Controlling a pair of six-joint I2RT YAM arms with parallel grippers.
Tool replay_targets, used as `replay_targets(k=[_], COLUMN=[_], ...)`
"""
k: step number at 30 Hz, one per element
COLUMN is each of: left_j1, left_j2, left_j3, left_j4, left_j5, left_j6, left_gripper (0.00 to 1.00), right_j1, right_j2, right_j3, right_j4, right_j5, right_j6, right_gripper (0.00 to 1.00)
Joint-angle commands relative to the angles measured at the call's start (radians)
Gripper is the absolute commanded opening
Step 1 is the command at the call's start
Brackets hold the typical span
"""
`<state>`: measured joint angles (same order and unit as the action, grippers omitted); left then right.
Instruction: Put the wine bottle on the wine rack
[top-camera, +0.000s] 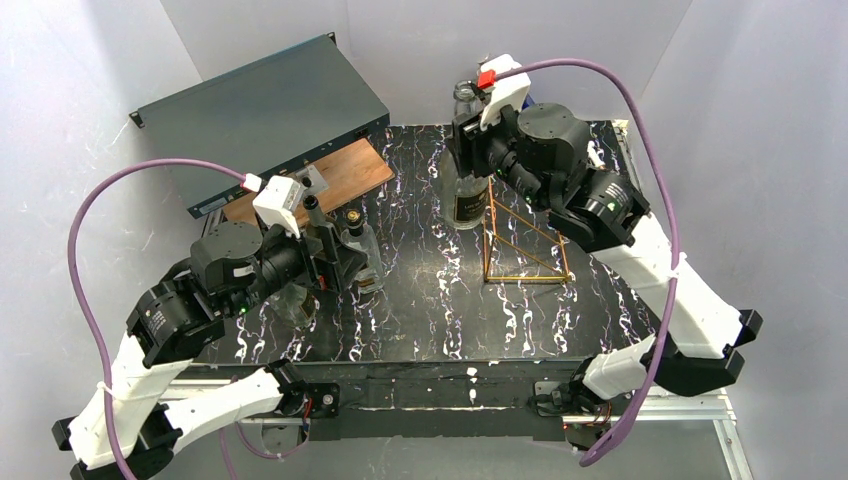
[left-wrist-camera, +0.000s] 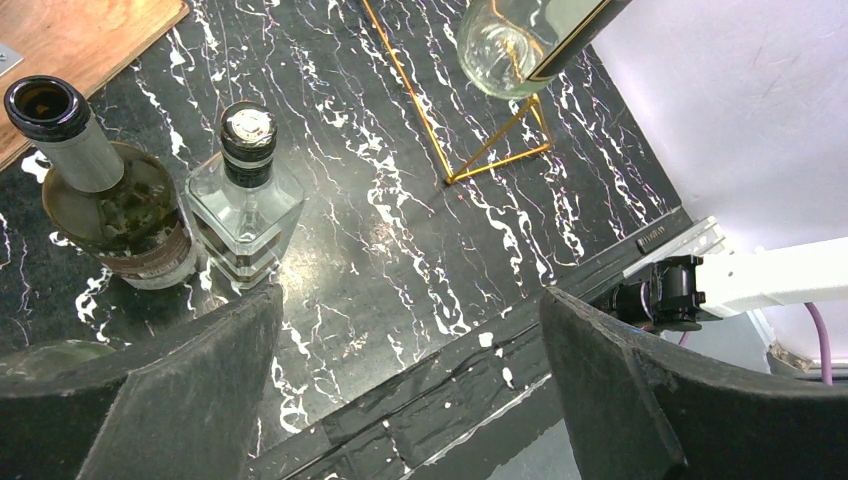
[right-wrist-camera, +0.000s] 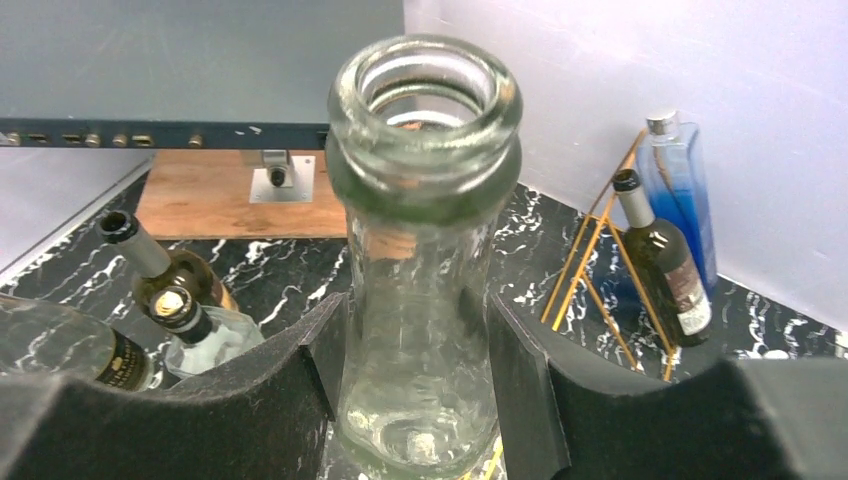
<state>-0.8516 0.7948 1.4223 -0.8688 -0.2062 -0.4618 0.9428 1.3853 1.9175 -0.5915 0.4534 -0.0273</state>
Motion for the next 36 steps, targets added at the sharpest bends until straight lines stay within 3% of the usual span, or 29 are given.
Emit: replay_targets(k=[1,5,20,29,36], left_j1=[0.006,0.006,0.006,0.006,0.005], left_j2=[-0.015,-0.032,-0.070,-0.077,-0.068], left_j3=[0.018,0.008,-0.001,-0.005,-0.005], left_j4=[-0.007,-0.007,-0.038,-0.058,-0.059], left_j5=[-0.017,-0.027,-0.047,-0.055,-0.052], left_j6=[-0.001,-0.008,-0.018,-0.023,-0.023], left_gripper=[0.99,0.99,0.99,0.99,0.99], right_j1=[0.002,0.001,-0.002,-0.175,-0.226], right_j2=[-0.001,0.033,0.289,0.459,0.458], right_j3=[0.026,0.010,0.221,0.489,0.487], right_j4=[0.274,0.328,0.440,0.542,0.568], right_j5=[-0.039,-0.013,0.089,0.118,0.125], right_j6=[0.049,0.061,-0.072,-0.168,-0.171], right_gripper=[0.01,0.01,0.01,0.01,0.01])
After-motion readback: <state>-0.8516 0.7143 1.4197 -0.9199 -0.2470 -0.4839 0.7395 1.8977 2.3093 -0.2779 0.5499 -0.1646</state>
